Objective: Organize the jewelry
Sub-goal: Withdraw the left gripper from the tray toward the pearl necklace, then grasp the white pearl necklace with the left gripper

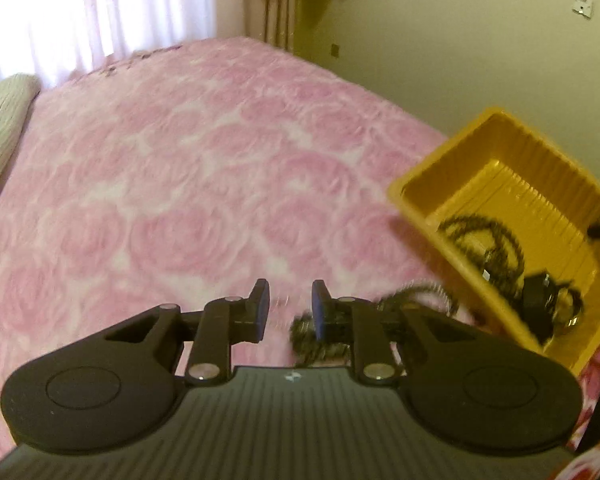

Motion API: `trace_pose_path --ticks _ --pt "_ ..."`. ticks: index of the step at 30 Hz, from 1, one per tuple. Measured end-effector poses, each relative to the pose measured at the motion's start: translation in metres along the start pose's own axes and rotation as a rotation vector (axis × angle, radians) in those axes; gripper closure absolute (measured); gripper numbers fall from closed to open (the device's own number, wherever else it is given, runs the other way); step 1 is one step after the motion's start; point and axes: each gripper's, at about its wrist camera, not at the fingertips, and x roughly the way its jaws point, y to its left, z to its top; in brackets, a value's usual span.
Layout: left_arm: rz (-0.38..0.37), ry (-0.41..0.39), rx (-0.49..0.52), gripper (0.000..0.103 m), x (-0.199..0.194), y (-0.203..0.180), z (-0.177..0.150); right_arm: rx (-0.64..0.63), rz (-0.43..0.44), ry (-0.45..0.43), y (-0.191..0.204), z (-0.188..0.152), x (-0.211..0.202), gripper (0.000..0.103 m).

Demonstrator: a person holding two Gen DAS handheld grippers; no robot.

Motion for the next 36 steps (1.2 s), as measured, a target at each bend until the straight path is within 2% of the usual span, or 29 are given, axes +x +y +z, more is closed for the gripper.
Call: trace_pose_path --ticks 3,7,13,22,26,28,29,30,36 --pt "-0.007 -0.027 0.03 0.083 -0.006 -0.007 -0.019 -0.002 0.0 0.002 0.001 -0.001 0.0 0.098" --pt "-0.068 -0.001 0.017 0.083 -0.001 -0.025 -0.031 -0.003 -0.001 0.004 0.002 -0.001 0.001 0.098" --pt "-0.134 0.023 -0.127 0.083 0.02 -0.034 -0.041 -0.002 0.001 0.004 0.002 -0.001 0.002 0.098" --pt "-0.082 0.033 -0.27 0.083 0.045 -0.037 -0.047 -0.002 0.005 0.008 0.002 -0.004 0.005 0.098" --pt "-0.059 0.042 -0.285 0.084 0.049 -0.037 -0.048 -0.003 0.006 0.01 0.001 -0.003 0.005 0.098" --pt "-0.052 0.048 -0.284 0.089 0.049 -0.037 -0.05 -0.004 0.007 0.011 0.001 -0.002 0.005 0.098" --pt "-0.049 0.048 -0.283 0.097 0.049 -0.037 -0.05 -0.004 0.007 0.011 0.001 -0.002 0.004 0.098" --pt "-0.05 0.047 -0.283 0.1 0.047 -0.037 -0.051 -0.004 0.006 0.011 0.001 -0.002 0.005 0.098" --pt "-0.081 0.011 -0.273 0.101 0.027 -0.036 -0.047 -0.004 0.006 0.011 0.001 -0.002 0.005 0.098"
